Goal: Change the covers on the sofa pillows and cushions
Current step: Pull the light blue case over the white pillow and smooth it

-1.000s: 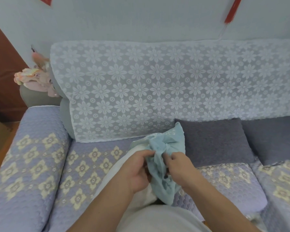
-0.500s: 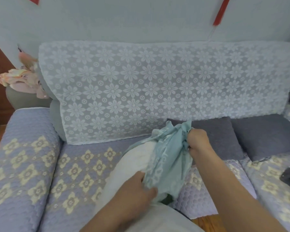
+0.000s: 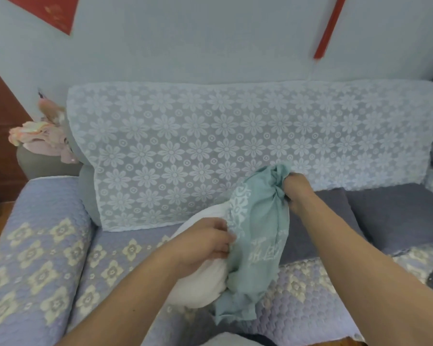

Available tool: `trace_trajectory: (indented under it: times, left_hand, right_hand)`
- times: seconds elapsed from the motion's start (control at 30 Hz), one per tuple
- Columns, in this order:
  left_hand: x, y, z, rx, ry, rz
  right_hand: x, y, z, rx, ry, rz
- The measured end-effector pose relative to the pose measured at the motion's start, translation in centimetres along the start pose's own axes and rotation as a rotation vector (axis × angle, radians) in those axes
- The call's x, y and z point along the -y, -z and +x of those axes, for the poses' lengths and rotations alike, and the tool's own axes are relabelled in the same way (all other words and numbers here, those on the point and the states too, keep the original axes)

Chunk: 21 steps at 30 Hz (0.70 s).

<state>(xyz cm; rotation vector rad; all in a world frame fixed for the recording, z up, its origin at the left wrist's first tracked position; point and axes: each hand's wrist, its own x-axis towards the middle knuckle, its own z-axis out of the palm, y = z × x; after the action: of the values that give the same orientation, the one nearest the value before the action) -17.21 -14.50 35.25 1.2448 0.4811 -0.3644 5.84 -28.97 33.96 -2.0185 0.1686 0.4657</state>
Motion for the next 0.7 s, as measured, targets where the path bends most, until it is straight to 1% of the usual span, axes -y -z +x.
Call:
trace_trajectory:
  times: [0.03, 0.07, 0.13, 0.17, 0.2, 0.23, 0.27, 0.3, 0.33, 0.4, 0.43, 0.47, 0.5, 0.57, 0.6, 0.63, 0.67, 0.7]
  left_hand:
    - [0.2, -0.7, 0.5, -0.001, -0.001, -0.098]
    - [0.2, -1.5, 0.8, -0.012, 0.006, -0.185]
    - [0.0, -2.5, 1.7, -0.023, 0.035, -0.321]
    - [-0.3, -2.8, 2.2, -0.034, 0.041, -0.373]
    - [-0.7, -3.1, 2.4, -0.054, 0.040, -0.412]
    - [-1.2, -3.3, 2.7, -0.067, 0.028, -0.442]
    - [-1.7, -3.6, 3.1, -0.075, 0.024, -0.449]
    - [-2.2, -3.9, 3.3, -0.070, 0.025, -0.434]
    - [-2.6, -4.2, 3.4, -0.050, 0.029, -0.417]
    - [-2.9, -4.5, 3.5, 0.032, 0.028, -0.373]
    - [-2.9, -4.6, 3.2, 0.055, 0.020, -0.338]
    - [-2.6, -4.5, 3.0, 0.035, -0.031, -0.276]
    - [-2.0, -3.9, 2.8, -0.036, -0.139, -0.167]
    - [-0.3, -1.4, 2.6, -0.287, -0.440, 0.214]
    - [0.8, 0.2, 2.8, -0.376, -0.553, 0.438]
    - [2.1, 1.9, 3.0, -0.403, -0.597, 0.637]
    - [3.2, 3.4, 3.4, -0.374, -0.580, 0.796]
    - [3.9, 4.4, 3.8, -0.344, -0.552, 0.901]
  right_hand:
    - [-0.5, 0.0, -1.1, 0.034, 0.059, 0.054]
    - [-0.9, 0.1, -2.8, -0.019, 0.129, 0.063]
    - [-3.6, -0.3, -7.4, -0.212, 0.310, 0.033]
    - [-5.6, -1.1, -10.0, -0.245, 0.391, 0.011]
    - [-7.6, -2.1, -12.6, -0.200, 0.431, -0.023]
    - [-9.4, -3.3, -14.5, -0.078, 0.416, -0.035]
    - [-10.5, -4.4, -15.5, 0.033, 0.360, -0.004]
    - [-11.2, -5.2, -15.5, 0.088, 0.293, 0.011]
    - [-11.4, -5.6, -14.7, 0.081, 0.284, 0.009]
    - [-10.5, -5.3, -12.0, -0.019, 0.271, -0.017]
    - [-9.8, -4.8, -10.7, -0.065, 0.258, -0.091]
    - [-9.1, -4.2, -9.7, -0.093, 0.245, -0.186]
    - [-8.6, -3.5, -8.7, -0.130, 0.220, -0.273]
    - [-7.7, -2.1, -6.8, -0.141, 0.218, -0.321]
    - [-7.2, -1.4, -5.9, -0.117, 0.243, -0.319]
    - [-6.6, -0.8, -5.0, -0.081, 0.281, -0.333]
    - [-5.9, -0.3, -4.4, -0.056, 0.324, -0.357]
    - [-5.0, 0.1, -4.1, -0.026, 0.366, -0.378]
